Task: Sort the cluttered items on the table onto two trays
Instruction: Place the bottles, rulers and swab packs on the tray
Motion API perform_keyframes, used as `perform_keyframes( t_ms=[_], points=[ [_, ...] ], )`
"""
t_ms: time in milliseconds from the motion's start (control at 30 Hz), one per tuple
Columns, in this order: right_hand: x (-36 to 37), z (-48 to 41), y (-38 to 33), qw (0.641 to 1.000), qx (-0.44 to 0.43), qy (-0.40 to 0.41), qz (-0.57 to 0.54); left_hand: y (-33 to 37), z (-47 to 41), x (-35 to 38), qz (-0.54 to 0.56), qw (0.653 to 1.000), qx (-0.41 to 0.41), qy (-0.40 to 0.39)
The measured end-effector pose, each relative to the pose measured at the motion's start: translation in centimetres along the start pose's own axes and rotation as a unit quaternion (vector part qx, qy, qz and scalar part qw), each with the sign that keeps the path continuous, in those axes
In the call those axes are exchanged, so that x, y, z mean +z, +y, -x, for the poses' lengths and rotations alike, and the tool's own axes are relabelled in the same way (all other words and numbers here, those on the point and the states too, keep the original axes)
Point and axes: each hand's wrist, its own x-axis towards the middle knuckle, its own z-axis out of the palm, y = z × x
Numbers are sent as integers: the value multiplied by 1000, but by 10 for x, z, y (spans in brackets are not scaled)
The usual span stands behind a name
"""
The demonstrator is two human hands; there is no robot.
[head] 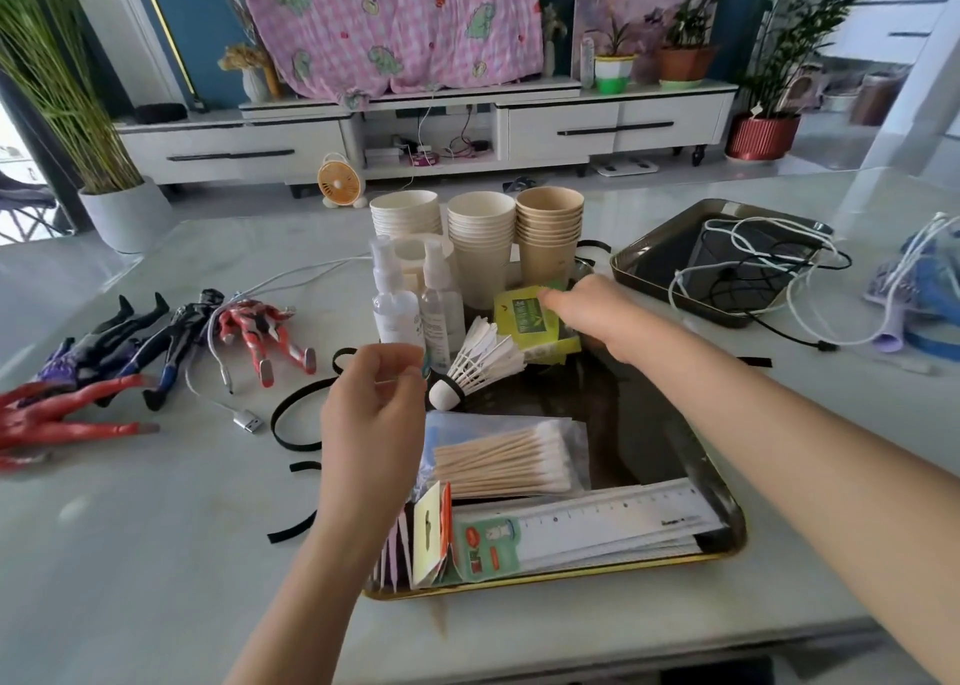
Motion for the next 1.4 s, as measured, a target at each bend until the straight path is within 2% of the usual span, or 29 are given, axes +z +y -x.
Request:
perform_keyframes(
  t_ms=[33, 100, 200, 333, 467, 633, 833, 933, 1033, 1133, 1267, 1333, 1400],
  points=[
    [-1, 0, -1, 999, -1, -6, 46, 0, 1, 0, -12, 1000, 1, -9],
    [-4, 3, -2, 996, 34, -56, 66, 0, 3, 2, -37, 999, 5, -22],
    [-3, 9, -2, 990, 84, -113, 5, -1, 3, 6, -74, 997, 13, -29],
    [5, 9, 1, 996, 62, -54, -32, -6, 2, 8, -100, 995, 11, -28],
    [4, 6, 6, 999, 43, -8, -4, -9, 2, 10, -113, 993, 11, -28],
    [4, 9, 7, 994, 19, -13, 109, -10, 2, 12, -119, 992, 6, -31],
    [-14, 5, 10, 993, -37, -53, 95, -13, 1, 10, -140, 990, 15, -27],
    [-30, 3, 15, 992, -91, -2, 86, -16, 0, 6, -147, 989, 14, -15],
    [-54, 0, 24, 984, -112, 28, 136, -17, 1, 4, -150, 989, 10, 1],
    [-76, -3, 40, 974, -62, -32, 216, -18, 6, 5, -149, 989, 11, 22],
    [-82, 3, 51, 959, 38, -190, 205, -21, 11, 1, -160, 986, 26, 43],
    [-77, 6, 51, 960, 30, -211, 182, -25, 10, -2, -167, 985, 0, 46],
    [-68, 7, 50, 964, 3, -194, 184, -28, 10, -3, -151, 987, -30, 39]
  ],
)
